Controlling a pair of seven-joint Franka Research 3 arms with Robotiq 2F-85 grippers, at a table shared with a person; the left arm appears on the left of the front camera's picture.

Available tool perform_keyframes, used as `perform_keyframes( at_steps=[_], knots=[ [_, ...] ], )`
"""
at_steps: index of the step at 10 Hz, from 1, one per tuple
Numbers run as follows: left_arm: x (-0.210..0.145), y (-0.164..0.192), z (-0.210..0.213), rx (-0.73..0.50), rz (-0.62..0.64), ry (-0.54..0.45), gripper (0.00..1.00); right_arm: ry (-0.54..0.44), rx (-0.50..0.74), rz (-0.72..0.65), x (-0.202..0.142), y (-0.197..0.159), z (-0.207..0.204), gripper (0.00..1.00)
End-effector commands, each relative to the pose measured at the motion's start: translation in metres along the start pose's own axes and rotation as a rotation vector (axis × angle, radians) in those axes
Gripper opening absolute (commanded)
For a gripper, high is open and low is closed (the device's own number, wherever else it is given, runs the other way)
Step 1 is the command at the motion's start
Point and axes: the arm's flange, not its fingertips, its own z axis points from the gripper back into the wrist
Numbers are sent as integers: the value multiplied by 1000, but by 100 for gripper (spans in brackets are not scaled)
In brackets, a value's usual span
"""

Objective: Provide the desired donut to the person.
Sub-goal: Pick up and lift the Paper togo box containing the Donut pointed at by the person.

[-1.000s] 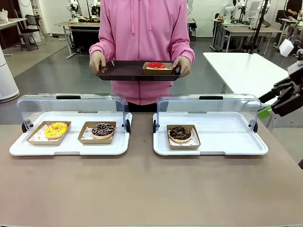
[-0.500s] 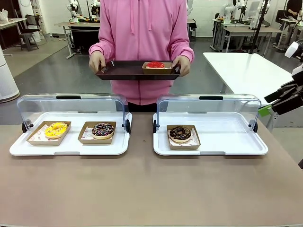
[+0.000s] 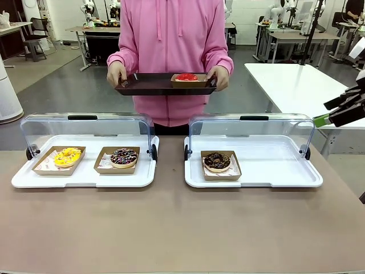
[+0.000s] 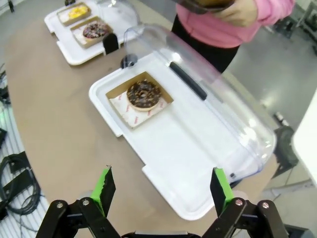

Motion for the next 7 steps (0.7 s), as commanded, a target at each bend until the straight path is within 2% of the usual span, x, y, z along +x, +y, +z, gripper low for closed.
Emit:
perform_keyframes(
  at_steps=[1, 7],
  knots=[
    [-2, 2, 1, -13, -18, -12, 100, -52, -22, 19, -13, 18, -11, 100],
    [-2, 2, 1, -13, -18, -12, 100, -120, -16, 85, -8, 20, -13, 100]
  ],
)
